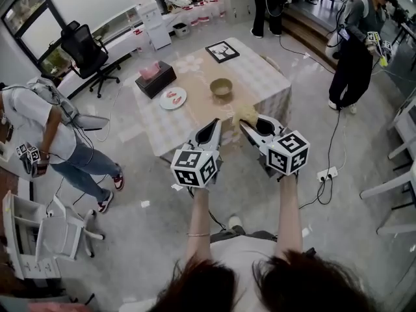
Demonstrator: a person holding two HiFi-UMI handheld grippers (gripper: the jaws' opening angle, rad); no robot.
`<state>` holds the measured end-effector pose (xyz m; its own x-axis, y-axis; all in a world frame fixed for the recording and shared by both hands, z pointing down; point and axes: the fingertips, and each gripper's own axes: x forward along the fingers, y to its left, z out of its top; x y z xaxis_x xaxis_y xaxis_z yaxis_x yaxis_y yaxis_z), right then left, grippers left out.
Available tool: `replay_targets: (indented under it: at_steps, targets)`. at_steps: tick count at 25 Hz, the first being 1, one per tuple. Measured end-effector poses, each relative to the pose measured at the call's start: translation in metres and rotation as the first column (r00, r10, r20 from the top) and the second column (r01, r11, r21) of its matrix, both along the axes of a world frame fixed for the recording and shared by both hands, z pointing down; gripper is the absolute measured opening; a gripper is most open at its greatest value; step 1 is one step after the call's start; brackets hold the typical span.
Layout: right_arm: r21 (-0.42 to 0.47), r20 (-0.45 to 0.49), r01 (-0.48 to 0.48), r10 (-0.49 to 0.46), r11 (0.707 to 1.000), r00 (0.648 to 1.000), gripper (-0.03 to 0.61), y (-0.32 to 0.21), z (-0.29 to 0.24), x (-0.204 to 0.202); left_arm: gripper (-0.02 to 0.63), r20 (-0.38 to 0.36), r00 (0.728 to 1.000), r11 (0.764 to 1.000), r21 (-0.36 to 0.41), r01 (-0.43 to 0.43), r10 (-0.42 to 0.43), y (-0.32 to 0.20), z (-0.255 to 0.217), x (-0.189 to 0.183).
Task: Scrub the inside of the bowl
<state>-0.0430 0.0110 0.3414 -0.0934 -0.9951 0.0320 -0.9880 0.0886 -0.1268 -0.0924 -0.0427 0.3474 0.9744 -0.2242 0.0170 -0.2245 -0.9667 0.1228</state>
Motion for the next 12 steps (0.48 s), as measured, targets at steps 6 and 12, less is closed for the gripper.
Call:
replay_targets:
  at_steps: [6,12]
  targets:
    - [-0.012,0.004,-0.041,0.041,0.999,0.999,0.095,-0.011,0.004,0.011,0.011,0.001,0.999,0.999,-0.006,-0.035,0.035,-0.013,0.001,0.01]
    - [-0.019,0.008,-0.055,0.055,0.998,0.998,0.095,-0.026,0.011,0.019,0.011,0.011,0.999,0.999,-0.011,-0.049,0.049,-0.027,0.009,0.02]
